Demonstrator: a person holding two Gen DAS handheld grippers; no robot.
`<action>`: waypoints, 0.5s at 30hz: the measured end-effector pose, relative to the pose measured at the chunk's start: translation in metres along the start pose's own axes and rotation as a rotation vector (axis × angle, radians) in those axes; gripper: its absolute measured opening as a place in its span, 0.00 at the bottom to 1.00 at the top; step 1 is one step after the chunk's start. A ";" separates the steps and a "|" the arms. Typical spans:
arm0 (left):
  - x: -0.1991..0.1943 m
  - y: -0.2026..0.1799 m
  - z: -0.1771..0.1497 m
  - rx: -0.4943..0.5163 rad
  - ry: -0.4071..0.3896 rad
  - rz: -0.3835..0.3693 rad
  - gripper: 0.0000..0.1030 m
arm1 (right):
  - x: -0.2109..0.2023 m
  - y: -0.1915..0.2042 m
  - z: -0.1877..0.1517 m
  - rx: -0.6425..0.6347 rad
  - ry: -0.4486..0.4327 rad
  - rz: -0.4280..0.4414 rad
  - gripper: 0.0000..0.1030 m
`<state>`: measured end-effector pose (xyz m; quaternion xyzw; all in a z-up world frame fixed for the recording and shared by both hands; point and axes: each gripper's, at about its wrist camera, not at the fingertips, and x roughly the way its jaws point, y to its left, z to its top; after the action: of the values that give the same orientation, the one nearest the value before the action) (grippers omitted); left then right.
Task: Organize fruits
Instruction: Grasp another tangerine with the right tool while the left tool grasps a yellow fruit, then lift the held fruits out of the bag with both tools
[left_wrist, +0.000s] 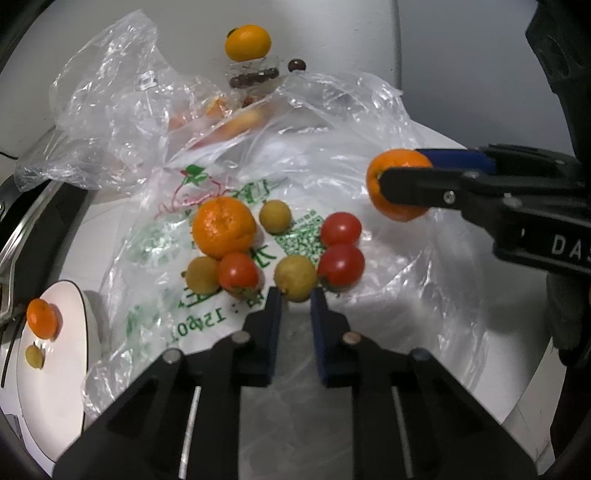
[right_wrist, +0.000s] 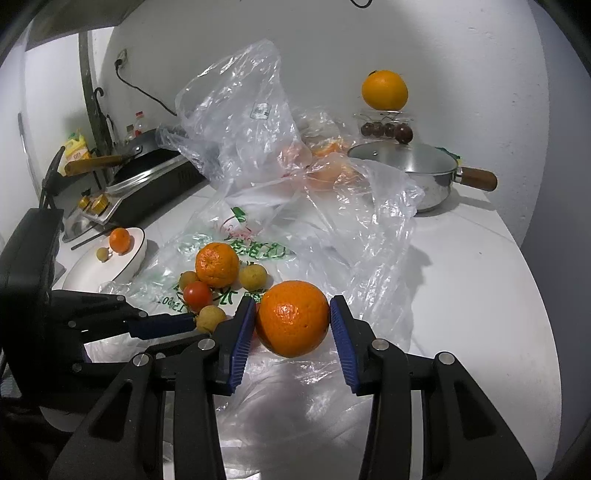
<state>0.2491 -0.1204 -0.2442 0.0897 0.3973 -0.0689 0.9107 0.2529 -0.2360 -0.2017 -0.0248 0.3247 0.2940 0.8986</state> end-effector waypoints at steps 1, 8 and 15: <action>-0.001 0.000 0.000 -0.002 -0.006 -0.003 0.13 | 0.000 0.000 0.000 0.000 0.000 -0.001 0.42; -0.004 -0.004 0.003 0.037 -0.028 0.011 0.14 | -0.005 0.002 0.000 -0.002 -0.006 -0.010 0.42; -0.001 -0.003 0.016 0.089 -0.046 0.052 0.22 | -0.006 0.003 0.001 0.004 -0.010 -0.009 0.42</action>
<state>0.2593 -0.1273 -0.2329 0.1386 0.3702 -0.0648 0.9163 0.2483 -0.2368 -0.1973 -0.0229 0.3207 0.2895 0.9016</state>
